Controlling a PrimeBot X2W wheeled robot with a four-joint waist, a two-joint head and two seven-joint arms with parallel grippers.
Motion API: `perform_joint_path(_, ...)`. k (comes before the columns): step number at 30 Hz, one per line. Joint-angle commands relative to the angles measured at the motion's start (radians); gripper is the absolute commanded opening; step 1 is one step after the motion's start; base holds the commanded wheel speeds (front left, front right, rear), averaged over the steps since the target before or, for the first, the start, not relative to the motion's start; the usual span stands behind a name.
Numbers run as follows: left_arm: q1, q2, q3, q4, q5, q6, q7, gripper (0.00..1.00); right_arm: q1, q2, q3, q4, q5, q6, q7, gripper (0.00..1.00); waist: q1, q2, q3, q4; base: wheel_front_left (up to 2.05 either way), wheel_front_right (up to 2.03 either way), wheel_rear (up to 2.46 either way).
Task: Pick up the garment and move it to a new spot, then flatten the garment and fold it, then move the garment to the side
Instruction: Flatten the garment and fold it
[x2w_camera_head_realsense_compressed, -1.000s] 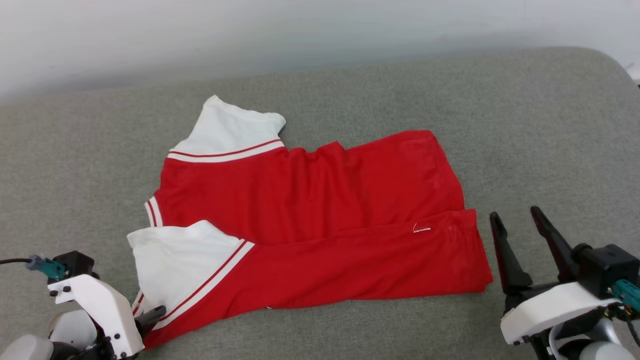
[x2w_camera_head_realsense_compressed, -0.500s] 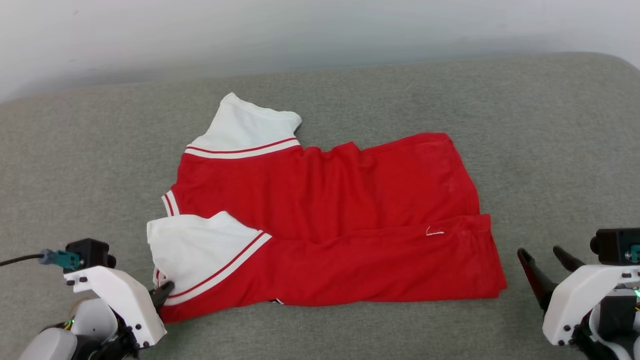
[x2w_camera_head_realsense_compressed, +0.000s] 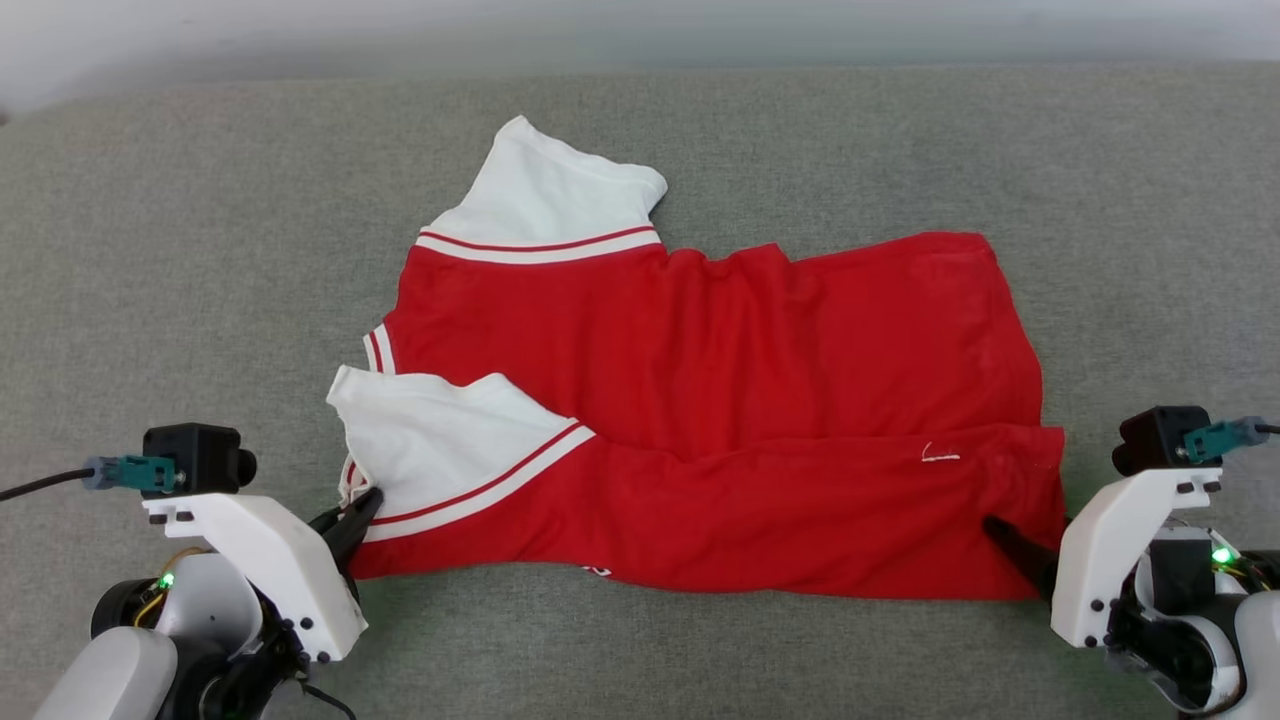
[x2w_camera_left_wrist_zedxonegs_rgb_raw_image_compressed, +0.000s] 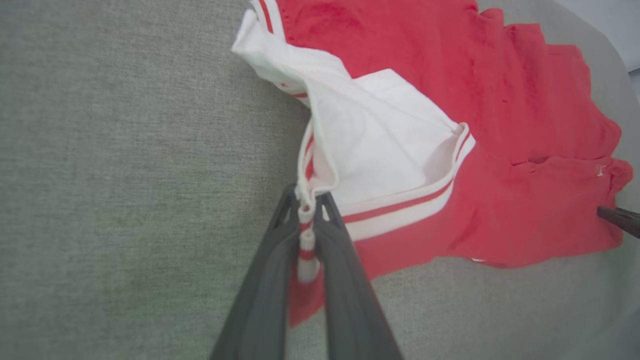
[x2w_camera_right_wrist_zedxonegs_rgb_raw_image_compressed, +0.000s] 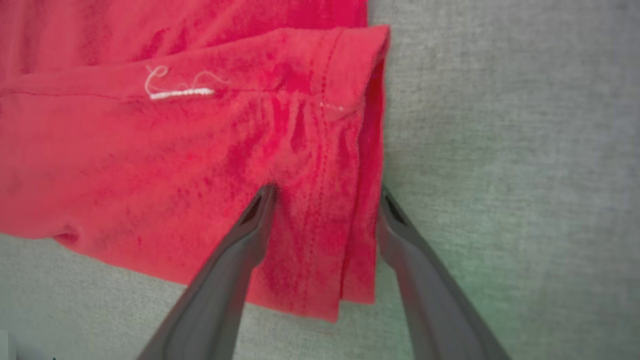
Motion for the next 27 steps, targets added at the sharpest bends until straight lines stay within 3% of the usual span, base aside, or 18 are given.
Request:
perform_joint_path(1, -0.003, -0.003, 0.000, -0.005, 0.006, 0.005, -0.006, 0.00, 0.008, 0.018, 0.033, 0.047, 0.013, 0.000, 0.010, 1.00, 0.0000, 0.0000, 0.010, 0.007, 0.00, 0.00, 0.00)
perform_joint_path(2, 0.001, -0.005, -0.002, -0.008, 0.009, 0.005, -0.008, 0.00, 0.007, 0.026, 0.048, 0.066, 0.031, 0.000, 0.019, 0.86, 0.0000, 0.0000, 0.012, 0.008, 0.00, 0.00, 0.00)
perform_joint_path(3, 0.007, -0.006, -0.004, -0.012, 0.011, 0.007, -0.011, 0.00, 0.002, 0.027, 0.061, 0.078, 0.042, 0.001, 0.022, 0.29, 0.0000, 0.0000, 0.013, 0.006, 0.00, 0.00, 0.00)
perform_joint_path(4, 0.012, -0.006, -0.006, -0.016, 0.010, 0.008, -0.013, 0.00, -0.003, 0.025, 0.071, 0.087, 0.051, 0.001, 0.019, 0.00, 0.0000, 0.0000, 0.012, 0.004, 0.00, 0.00, 0.00)
perform_joint_path(17, 0.069, -0.011, 0.005, -0.046, 0.033, 0.023, -0.076, 0.00, -0.021, -0.072, 0.116, 0.002, 0.078, 0.000, -0.044, 0.00, 0.0000, 0.0000, -0.119, -0.016, 0.00, 0.00, 0.00)
perform_joint_path(27, 0.223, -0.021, 0.015, -0.089, 0.023, 0.089, -0.102, 0.00, 0.102, -0.082, 0.127, -0.086, 0.070, 0.000, -0.010, 0.00, 0.0000, 0.0000, -0.268, -0.012, 0.00, 0.00, 0.00)
